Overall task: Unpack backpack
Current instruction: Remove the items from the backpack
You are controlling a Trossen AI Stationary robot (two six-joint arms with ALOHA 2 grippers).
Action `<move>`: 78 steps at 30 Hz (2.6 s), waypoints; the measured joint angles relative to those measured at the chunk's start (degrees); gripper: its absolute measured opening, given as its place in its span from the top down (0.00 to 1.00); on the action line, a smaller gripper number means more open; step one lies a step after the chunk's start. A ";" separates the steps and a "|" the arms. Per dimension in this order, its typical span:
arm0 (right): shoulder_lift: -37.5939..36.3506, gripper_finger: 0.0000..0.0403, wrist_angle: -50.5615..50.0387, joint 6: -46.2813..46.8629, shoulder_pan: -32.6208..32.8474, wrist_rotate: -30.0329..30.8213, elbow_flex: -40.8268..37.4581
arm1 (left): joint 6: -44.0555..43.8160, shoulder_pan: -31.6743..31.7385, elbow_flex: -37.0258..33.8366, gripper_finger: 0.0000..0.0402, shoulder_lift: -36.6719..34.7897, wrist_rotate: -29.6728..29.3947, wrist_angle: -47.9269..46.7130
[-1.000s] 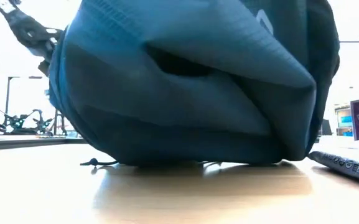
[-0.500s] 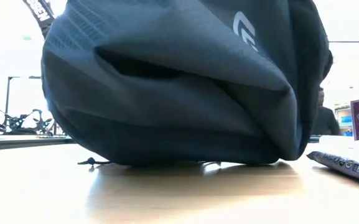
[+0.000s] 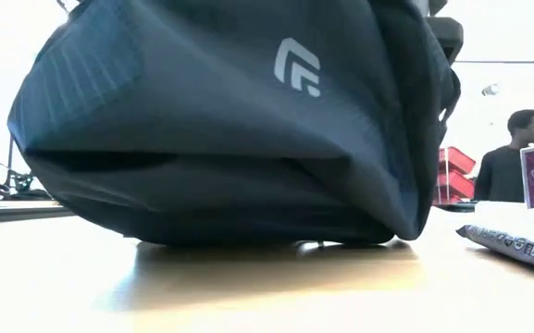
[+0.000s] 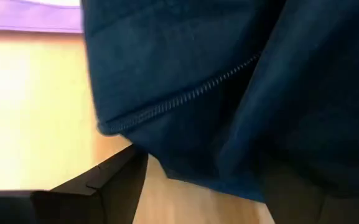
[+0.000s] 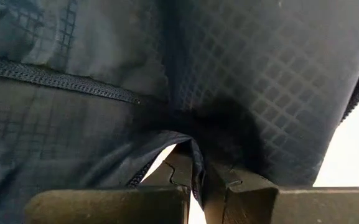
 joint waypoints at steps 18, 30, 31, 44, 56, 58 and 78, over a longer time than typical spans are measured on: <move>0.00 1.00 0.21 -3.37 -0.13 5.25 4.59 | 4.30 -1.67 18.02 1.00 -13.03 -7.07 -40.42; -0.20 1.00 2.01 -21.66 -1.23 16.36 21.15 | -1.18 -2.00 38.37 1.00 -24.46 -12.67 -56.64; -0.19 1.00 2.22 -21.66 -1.48 16.30 21.21 | -1.24 -2.16 38.85 1.00 -23.95 -12.81 -56.58; 0.01 1.00 2.96 -11.96 -2.37 12.80 13.74 | 0.92 -3.33 32.56 1.00 -9.69 -11.65 -54.48; -0.31 1.00 32.99 -22.09 -4.32 13.26 16.55 | 2.63 -3.18 43.51 1.00 -18.13 -14.24 -64.27; -0.31 1.00 36.51 -22.58 -4.96 13.28 16.55 | 2.50 -3.19 44.20 1.00 -20.05 -14.82 -65.03; -0.13 1.00 44.17 -22.49 -6.72 14.98 15.78 | 1.83 -3.20 44.30 1.00 -33.59 -15.41 -55.22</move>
